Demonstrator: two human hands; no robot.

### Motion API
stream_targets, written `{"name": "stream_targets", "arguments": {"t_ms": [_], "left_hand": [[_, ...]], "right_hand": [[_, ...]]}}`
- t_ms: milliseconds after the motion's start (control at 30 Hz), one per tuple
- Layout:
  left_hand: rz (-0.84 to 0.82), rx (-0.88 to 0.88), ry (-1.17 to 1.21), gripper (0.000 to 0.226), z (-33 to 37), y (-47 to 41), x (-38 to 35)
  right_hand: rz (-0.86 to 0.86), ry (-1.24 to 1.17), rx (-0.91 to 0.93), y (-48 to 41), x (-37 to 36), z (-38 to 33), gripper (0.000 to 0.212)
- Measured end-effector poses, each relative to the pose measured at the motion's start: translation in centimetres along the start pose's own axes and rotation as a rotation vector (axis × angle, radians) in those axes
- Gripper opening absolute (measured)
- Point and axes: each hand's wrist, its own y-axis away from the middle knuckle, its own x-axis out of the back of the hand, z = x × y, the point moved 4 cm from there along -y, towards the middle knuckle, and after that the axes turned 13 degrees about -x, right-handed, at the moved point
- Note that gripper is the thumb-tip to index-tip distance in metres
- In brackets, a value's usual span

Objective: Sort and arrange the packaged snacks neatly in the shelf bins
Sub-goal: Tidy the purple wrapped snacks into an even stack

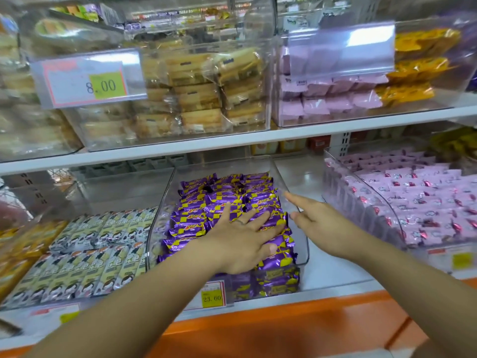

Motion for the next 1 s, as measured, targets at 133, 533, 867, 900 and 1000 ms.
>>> {"name": "stream_targets", "arguments": {"t_ms": [133, 533, 867, 900, 1000], "left_hand": [[0.115, 0.035, 0.138, 0.049, -1.5, -1.0, 2.5], [0.172, 0.236, 0.205, 0.062, -4.2, -4.7, 0.6], [0.13, 0.237, 0.205, 0.059, -5.4, -5.9, 1.8], [0.192, 0.241, 0.191, 0.058, -5.9, -6.1, 2.1], [0.286, 0.288, 0.148, 0.06, -6.6, -6.9, 2.2]], "right_hand": [[-0.019, -0.115, -0.08, -0.5, 0.9, 0.3, 0.045], [-0.041, -0.094, -0.066, -1.0, 1.4, 0.3, 0.047], [-0.07, -0.102, -0.053, -1.4, 1.1, 0.4, 0.051], [-0.051, -0.107, -0.047, -1.5, 1.3, 0.3, 0.051], [-0.01, -0.158, -0.064, -2.2, 1.3, 0.5, 0.054]]}}
